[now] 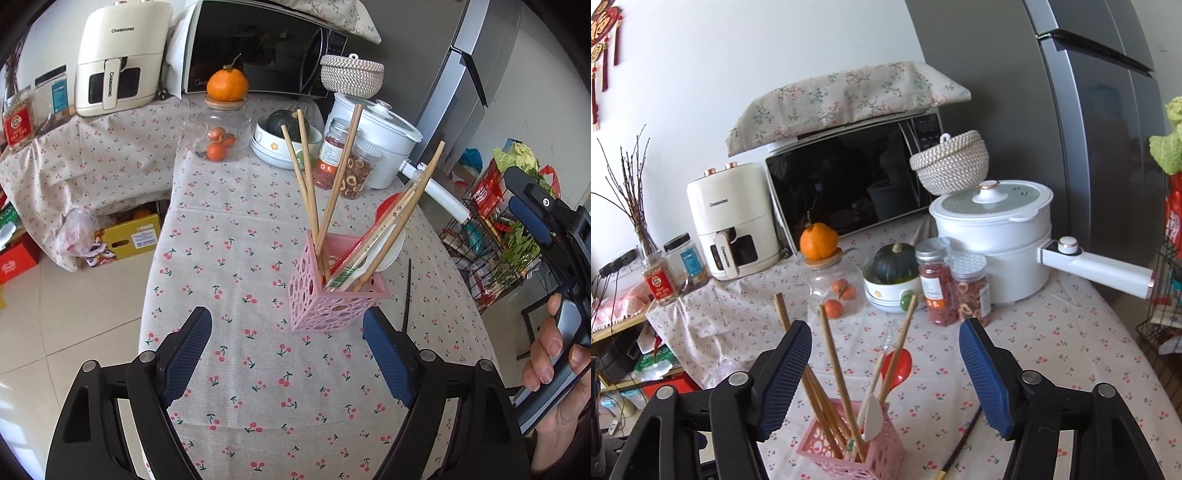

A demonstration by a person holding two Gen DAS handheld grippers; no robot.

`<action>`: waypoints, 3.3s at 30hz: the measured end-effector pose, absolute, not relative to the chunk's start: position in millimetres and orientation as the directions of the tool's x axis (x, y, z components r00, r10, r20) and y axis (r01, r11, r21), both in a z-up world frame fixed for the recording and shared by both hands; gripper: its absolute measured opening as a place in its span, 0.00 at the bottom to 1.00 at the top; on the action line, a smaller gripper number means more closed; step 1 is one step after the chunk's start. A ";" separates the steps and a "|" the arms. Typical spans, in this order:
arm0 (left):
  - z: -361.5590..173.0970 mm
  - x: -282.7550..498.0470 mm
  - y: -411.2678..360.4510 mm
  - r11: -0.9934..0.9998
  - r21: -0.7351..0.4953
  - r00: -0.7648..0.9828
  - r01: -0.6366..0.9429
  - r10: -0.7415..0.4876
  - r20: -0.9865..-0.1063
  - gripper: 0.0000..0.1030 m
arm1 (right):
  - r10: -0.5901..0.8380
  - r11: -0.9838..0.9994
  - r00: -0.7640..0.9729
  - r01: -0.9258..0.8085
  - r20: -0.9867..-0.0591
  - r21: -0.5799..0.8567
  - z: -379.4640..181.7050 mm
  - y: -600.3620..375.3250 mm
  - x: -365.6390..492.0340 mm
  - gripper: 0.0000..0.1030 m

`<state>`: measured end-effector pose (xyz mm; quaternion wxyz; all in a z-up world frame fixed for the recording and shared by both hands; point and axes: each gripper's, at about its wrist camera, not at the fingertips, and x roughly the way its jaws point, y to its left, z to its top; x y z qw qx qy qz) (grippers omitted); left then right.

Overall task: Organize utensils
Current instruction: 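Move both tools back over the two black chopsticks, then grasp a black chopstick with right tool and lift it, then grasp the other black chopstick with left tool and lift it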

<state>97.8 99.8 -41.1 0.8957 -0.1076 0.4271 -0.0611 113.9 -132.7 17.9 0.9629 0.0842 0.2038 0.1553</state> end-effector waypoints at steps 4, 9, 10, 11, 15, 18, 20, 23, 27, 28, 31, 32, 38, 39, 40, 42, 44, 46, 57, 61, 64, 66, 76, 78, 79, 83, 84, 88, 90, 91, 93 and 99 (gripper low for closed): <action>-45.2 98.4 93.7 0.973 -0.228 0.617 0.024 -0.194 -0.763 0.85 | 0.296 0.950 0.868 -0.223 -0.399 0.219 11.7 -152.2 115.2 0.83; -56.9 101.8 87.5 0.979 -0.203 0.582 0.020 -0.177 -0.794 0.91 | 0.248 0.964 0.835 -0.161 -0.491 0.214 -6.7 -175.8 123.9 0.90; -58.7 102.0 86.3 0.980 -0.196 0.581 0.020 -0.171 -0.796 0.94 | 0.234 0.968 0.826 -0.147 -0.513 0.205 -11.2 -179.1 126.2 0.90; -60.3 102.4 85.2 0.982 -0.187 0.581 0.019 -0.163 -0.797 0.95 | 0.218 0.972 0.816 -0.132 -0.535 0.194 -16.9 -182.7 128.6 0.90; -65.0 102.7 81.3 0.987 -0.163 0.588 0.016 -0.141 -0.797 1.00 | 0.155 0.983 0.754 -0.056 -0.638 0.173 -42.7 -195.9 143.2 0.91; -69.1 103.6 78.6 0.985 -0.172 0.580 0.018 -0.150 -0.801 1.00 | 0.134 0.982 0.679 0.009 -0.722 0.191 -64.9 -207.0 156.2 0.91; -72.0 103.7 77.0 0.984 -0.176 0.576 0.022 -0.156 -0.803 1.00 | 0.129 0.978 0.628 0.047 -0.767 0.203 -78.7 -213.0 163.9 0.91; -74.6 103.3 75.9 0.984 -0.179 0.580 0.024 -0.159 -0.799 1.00 | 0.113 0.976 0.564 0.091 -0.818 0.198 -97.9 -218.1 173.8 0.91; -80.0 102.0 73.2 0.981 -0.193 0.592 0.033 -0.175 -0.787 1.00 | 0.066 0.982 0.509 0.117 -0.858 0.145 -119.2 -217.5 188.0 0.91; -81.1 101.4 72.2 0.980 -0.198 0.598 0.033 -0.178 -0.782 1.00 | 0.050 0.985 0.499 0.119 -0.865 0.126 -124.4 -216.7 191.4 0.91; -83.8 101.1 70.0 0.977 -0.209 0.608 0.041 -0.190 -0.771 1.00 | 0.013 0.989 0.466 0.123 -0.885 0.079 -139.7 -213.0 202.3 0.91; -85.0 101.6 68.2 0.978 -0.205 0.604 0.046 -0.191 -0.774 1.00 | 0.002 0.990 0.455 0.123 -0.890 0.065 -143.9 -211.6 205.7 0.91; -93.1 101.4 55.0 0.983 -0.162 0.582 0.091 -0.185 -0.792 1.00 | -0.035 0.993 0.404 0.116 -0.914 0.013 -163.7 -204.1 217.4 0.91; -93.6 100.7 52.5 0.983 -0.153 0.581 0.100 -0.183 -0.793 1.00 | -0.035 0.994 0.394 0.112 -0.919 0.010 -166.7 -202.4 219.1 0.91; -94.2 99.8 49.6 0.984 -0.144 0.582 0.108 -0.180 -0.793 1.00 | -0.032 0.994 0.380 0.106 -0.925 0.009 -170.3 -200.5 221.0 0.91; -95.8 98.4 44.8 0.985 -0.126 0.580 0.118 -0.172 -0.797 1.00 | -0.042 0.997 0.364 0.080 -0.930 -0.014 -176.3 -194.7 223.0 0.93; -97.6 96.9 40.4 0.986 -0.112 0.572 0.127 -0.165 -0.803 1.00 | -0.046 0.998 0.380 0.049 -0.924 -0.030 -177.0 -190.9 222.1 0.91; -98.7 94.7 34.9 0.985 -0.093 0.568 0.145 -0.160 -0.808 1.00 | -0.044 0.998 0.382 0.056 -0.923 -0.024 -175.4 -192.8 221.9 0.84; -105.7 77.4 -15.5 0.952 0.032 0.509 0.303 -0.133 -0.850 1.00 | 0.030 0.998 0.348 0.042 -0.937 0.048 -164.4 -208.7 213.6 0.04; -103.1 73.6 -40.5 0.936 0.069 0.506 0.346 -0.124 -0.853 1.00 | 0.039 0.994 0.350 0.083 -0.936 0.073 -158.9 -235.5 209.4 0.04; -98.1 78.6 -64.5 0.925 0.083 0.513 0.371 -0.129 -0.849 1.00 | 0.055 0.989 0.360 0.106 -0.931 0.099 -152.0 -257.4 204.2 0.04; -96.4 85.7 -83.9 0.920 0.130 0.535 0.369 -0.096 -0.839 1.00 | 0.056 0.988 0.370 0.113 -0.927 0.105 -147.1 -271.0 199.8 0.04; -111.8 182.1 -159.8 0.941 0.113 0.534 0.319 -0.080 -0.842 0.67 | 0.116 0.971 0.366 0.152 -0.923 0.183 -144.6 -331.3 186.5 0.04; -116.9 207.3 -166.0 0.947 0.111 0.520 0.301 -0.066 -0.852 0.51 | 0.131 0.966 0.353 0.165 -0.926 0.200 -148.4 -338.1 186.2 0.04; -120.2 219.9 -167.7 0.952 0.105 0.511 0.289 -0.061 -0.857 0.44 | 0.144 0.962 0.346 0.170 -0.927 0.213 -150.5 -340.7 186.3 0.04; -131.3 267.7 -167.4 0.966 0.108 0.489 0.237 -0.023 -0.872 0.34 | 0.178 0.955 0.343 0.165 -0.922 0.246 -151.4 -342.2 186.2 0.04; -133.4 277.4 -166.3 0.966 0.122 0.489 0.230 -0.006 -0.872 0.31 | 0.188 0.953 0.346 0.163 -0.919 0.256 -150.2 -342.1 186.4 0.04; -142.4 309.6 -156.5 0.973 0.150 0.483 0.174 0.049 -0.874 0.29 | 0.225 0.946 0.353 0.145 -0.908 0.291 -146.9 -338.2 188.8 0.04; -151.6 319.0 -150.7 0.975 0.161 0.454 0.151 0.076 -0.888 0.28 | 0.233 0.945 0.353 0.136 -0.906 0.296 -146.4 -335.9 190.1 0.04; -157.1 322.9 -147.6 0.978 0.158 0.435 0.139 0.083 -0.897 0.27 | 0.237 0.944 0.352 0.135 -0.905 0.300 -146.4 -335.1 190.8 0.04; -165.9 326.0 -142.4 0.981 0.146 0.408 0.128 0.082 -0.909 0.23 | 0.244 0.943 0.351 0.132 -0.904 0.306 -147.0 -334.3 192.8 0.04; -164.8 323.9 -146.8 0.980 0.148 0.413 0.135 0.081 -0.907 0.06 | 0.247 0.944 0.350 0.122 -0.903 0.306 -146.9 -329.6 194.3 0.04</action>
